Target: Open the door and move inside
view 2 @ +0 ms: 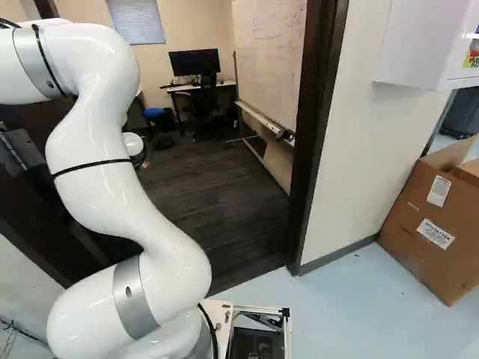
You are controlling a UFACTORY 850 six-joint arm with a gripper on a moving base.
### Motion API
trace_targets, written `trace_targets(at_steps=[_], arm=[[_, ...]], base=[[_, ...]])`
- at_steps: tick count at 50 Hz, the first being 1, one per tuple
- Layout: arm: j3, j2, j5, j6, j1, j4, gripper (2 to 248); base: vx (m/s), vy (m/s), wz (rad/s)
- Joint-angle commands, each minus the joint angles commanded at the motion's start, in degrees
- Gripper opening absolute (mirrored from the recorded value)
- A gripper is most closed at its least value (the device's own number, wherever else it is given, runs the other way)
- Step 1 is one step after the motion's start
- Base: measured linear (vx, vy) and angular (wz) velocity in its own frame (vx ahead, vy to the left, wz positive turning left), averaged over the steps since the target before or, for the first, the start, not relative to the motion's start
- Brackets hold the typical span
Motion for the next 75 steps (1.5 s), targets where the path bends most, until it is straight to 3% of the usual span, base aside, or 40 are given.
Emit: trace_targets(at_steps=[19, 38, 53, 75], arm=[[1.25, 1.01, 0.2, 0.0, -0.76, 0.44, 247], [4.81, 3.88, 0.76, 0.0, -2.91, 1.69, 247], [9.25, 7.46, 1.46, 0.0, -5.6, 3.26, 247], [18.47, 14.89, 2.91, 0.0, -11.18, 6.5, 247]], base=[[0.0, 0.0, 0.0], [0.0, 0.0, 0.0], [0.0, 0.0, 0.0], [0.0, 0.0, 0.0]])
